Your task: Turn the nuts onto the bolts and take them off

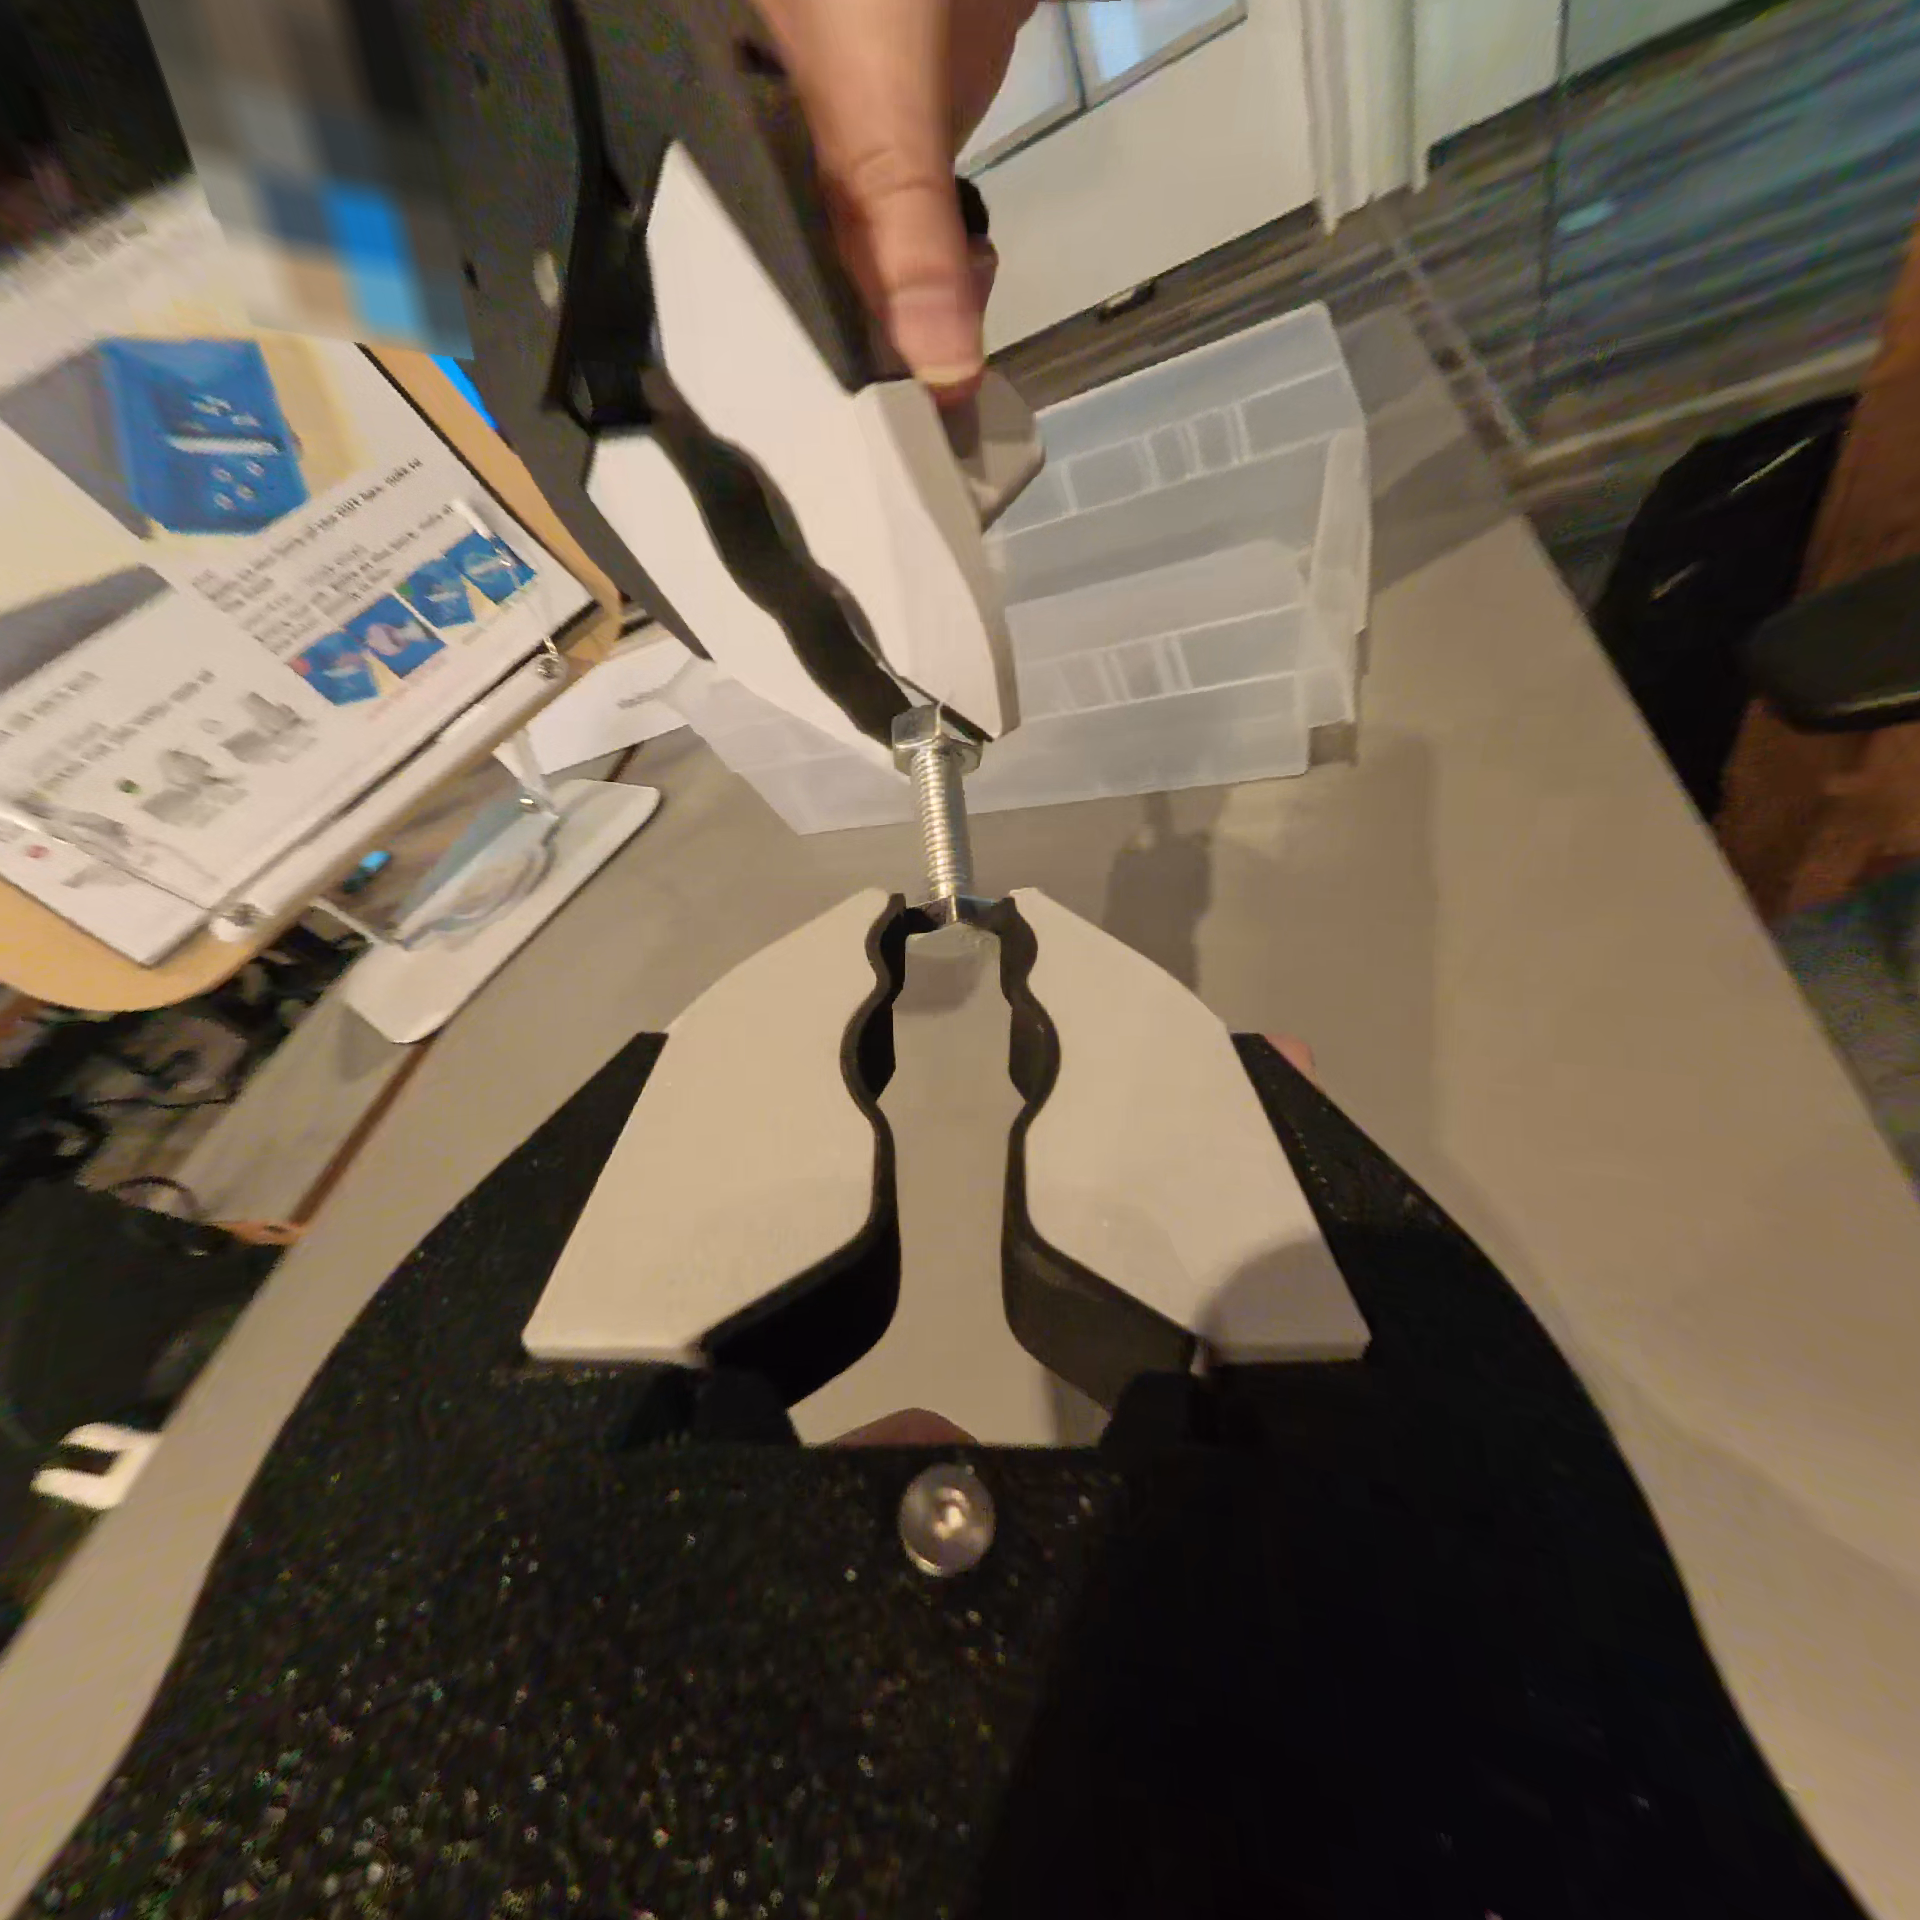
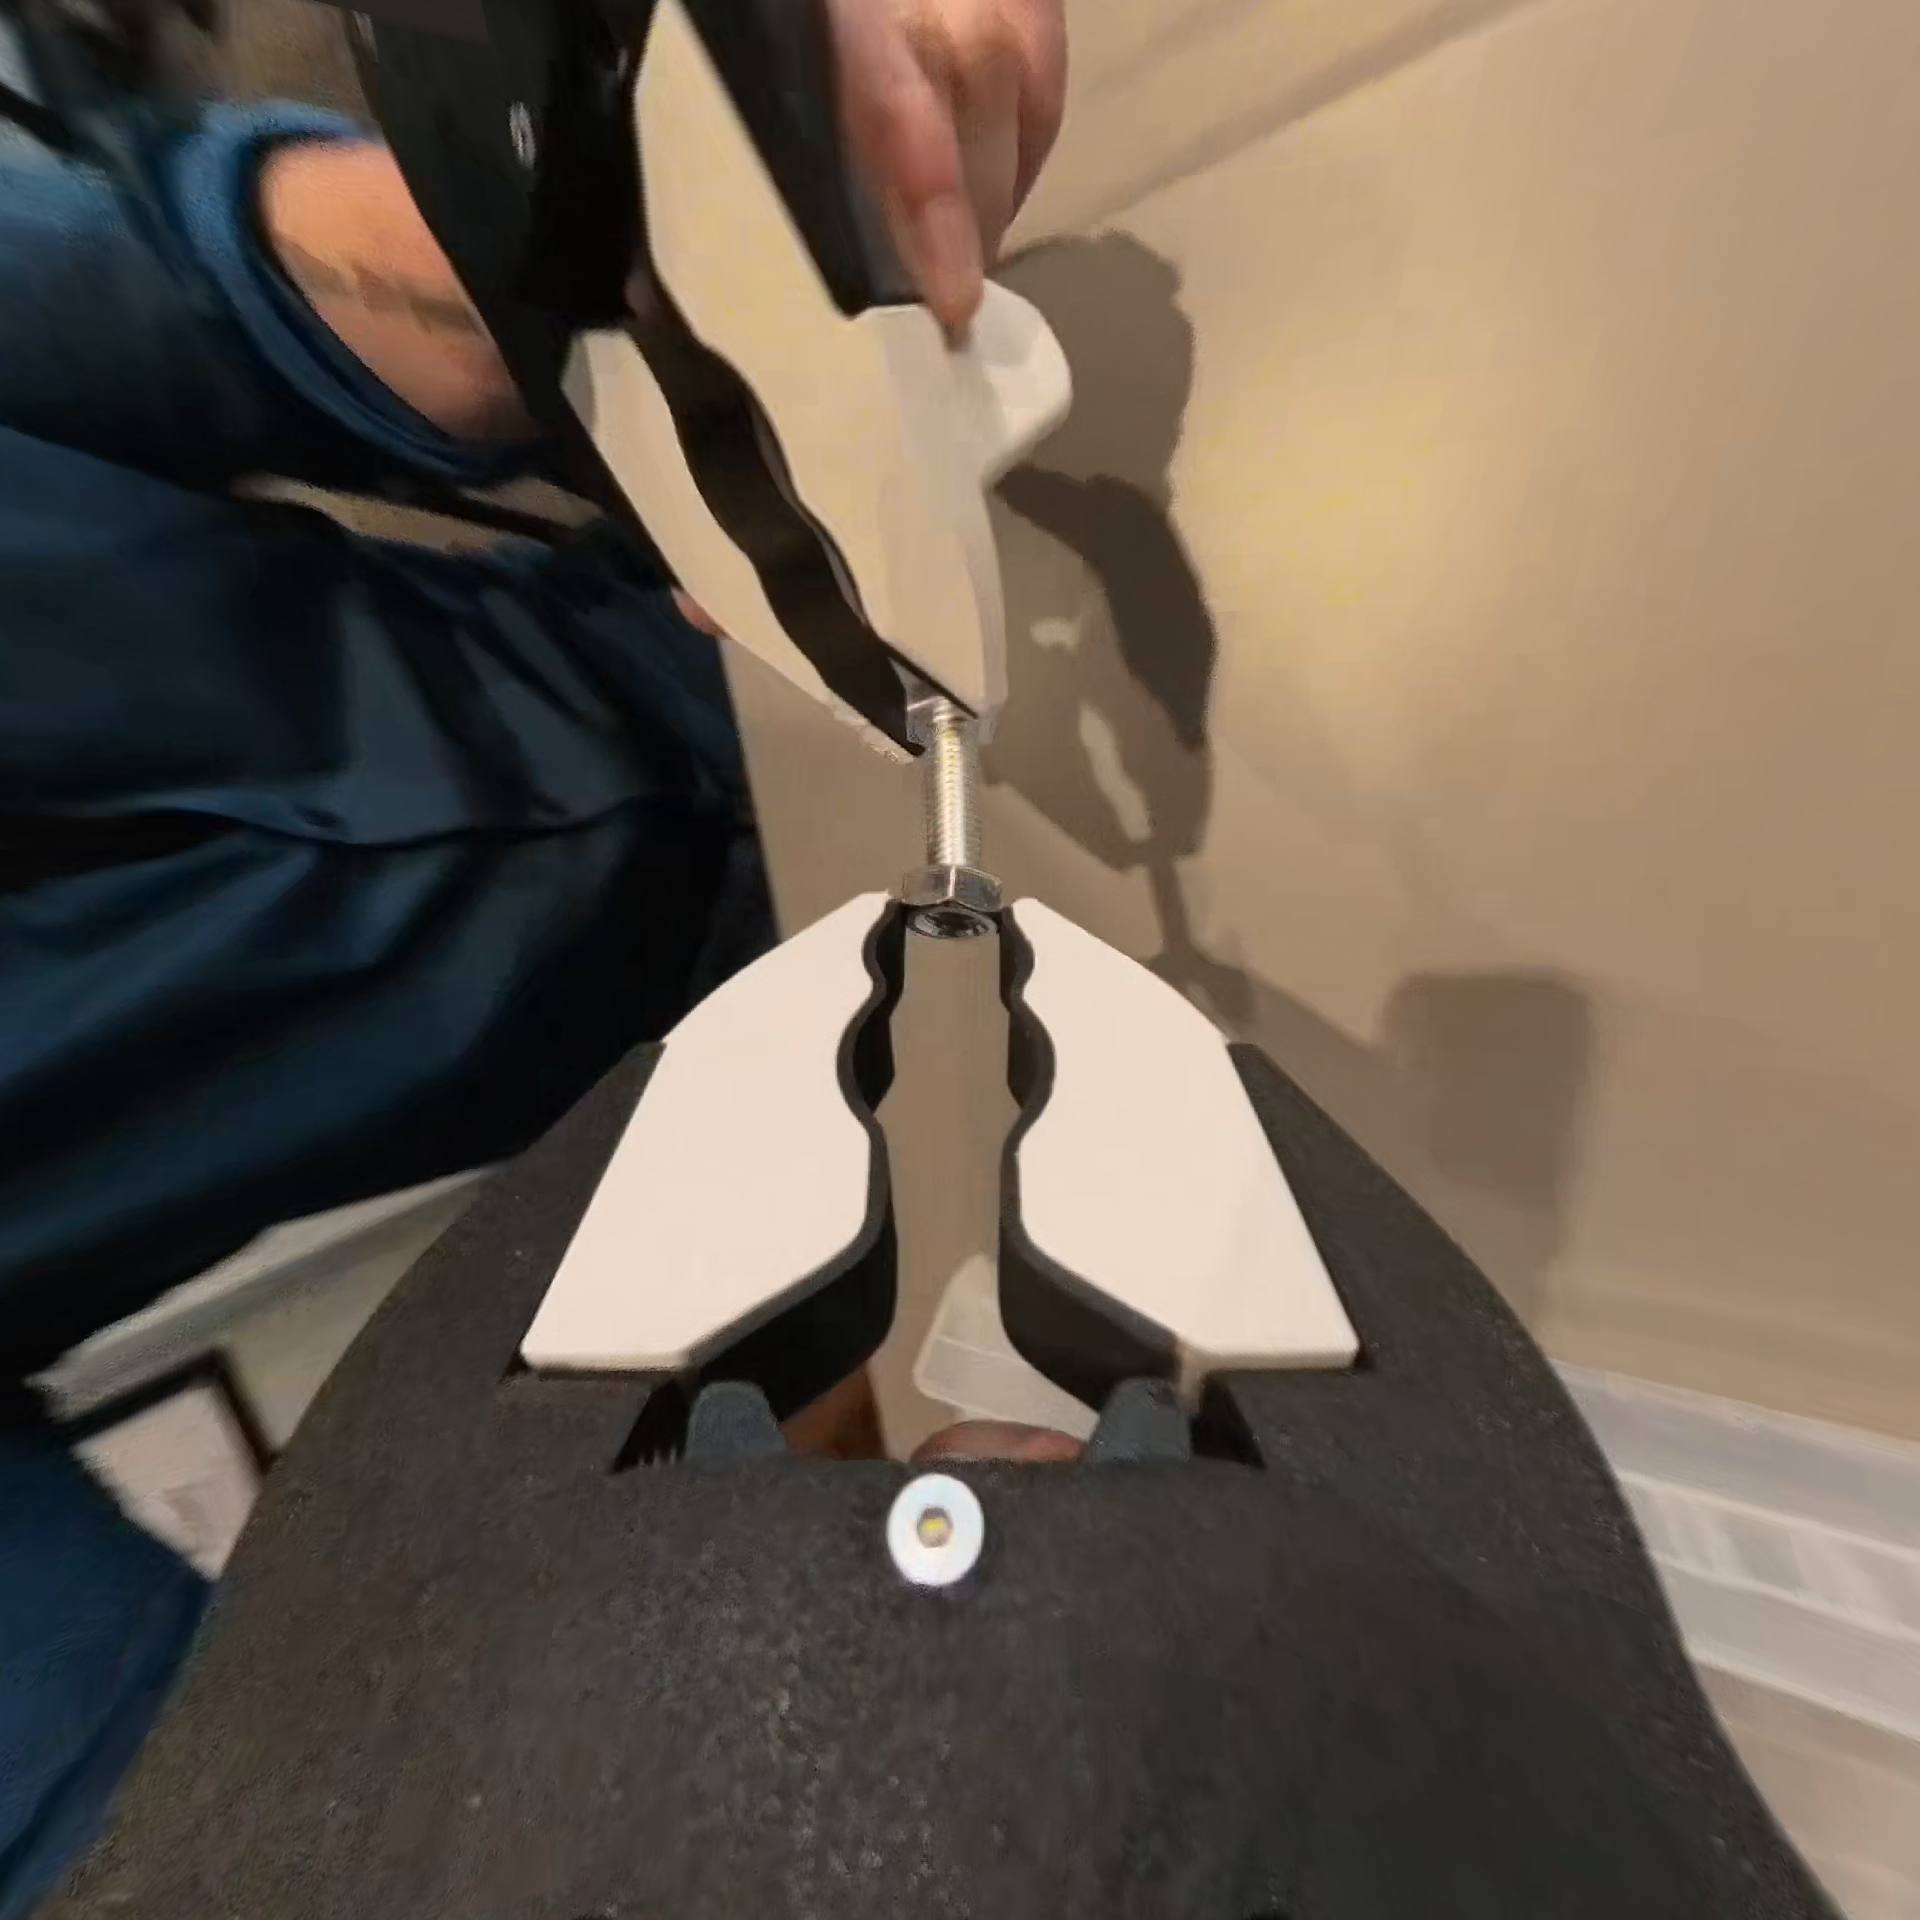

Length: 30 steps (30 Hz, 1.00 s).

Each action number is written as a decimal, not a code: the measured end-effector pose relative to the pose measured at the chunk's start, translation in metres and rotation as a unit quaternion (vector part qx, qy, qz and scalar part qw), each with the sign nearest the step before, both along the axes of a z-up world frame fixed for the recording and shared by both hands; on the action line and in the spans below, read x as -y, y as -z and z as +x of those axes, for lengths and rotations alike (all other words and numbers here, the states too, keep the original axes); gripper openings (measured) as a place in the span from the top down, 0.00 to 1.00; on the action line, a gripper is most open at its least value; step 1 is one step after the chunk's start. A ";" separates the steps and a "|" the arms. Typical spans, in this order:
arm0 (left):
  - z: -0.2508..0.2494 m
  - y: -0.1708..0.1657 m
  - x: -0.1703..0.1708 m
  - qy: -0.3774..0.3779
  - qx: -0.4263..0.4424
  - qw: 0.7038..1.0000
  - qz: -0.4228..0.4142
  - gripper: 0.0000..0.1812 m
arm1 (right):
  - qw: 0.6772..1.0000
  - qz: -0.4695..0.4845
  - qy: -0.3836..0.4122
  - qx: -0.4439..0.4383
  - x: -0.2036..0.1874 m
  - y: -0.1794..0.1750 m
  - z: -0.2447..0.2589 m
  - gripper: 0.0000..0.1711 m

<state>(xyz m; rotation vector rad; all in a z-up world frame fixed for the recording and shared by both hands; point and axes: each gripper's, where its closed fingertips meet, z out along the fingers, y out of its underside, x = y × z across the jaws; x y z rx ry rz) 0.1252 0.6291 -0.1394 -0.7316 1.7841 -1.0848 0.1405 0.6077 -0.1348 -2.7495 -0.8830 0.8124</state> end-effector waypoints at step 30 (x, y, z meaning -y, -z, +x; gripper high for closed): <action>-0.027 -0.022 0.011 0.234 -0.077 0.899 -0.362 0.91 | 0.849 0.283 -0.353 0.271 -0.006 -0.025 -0.025 0.90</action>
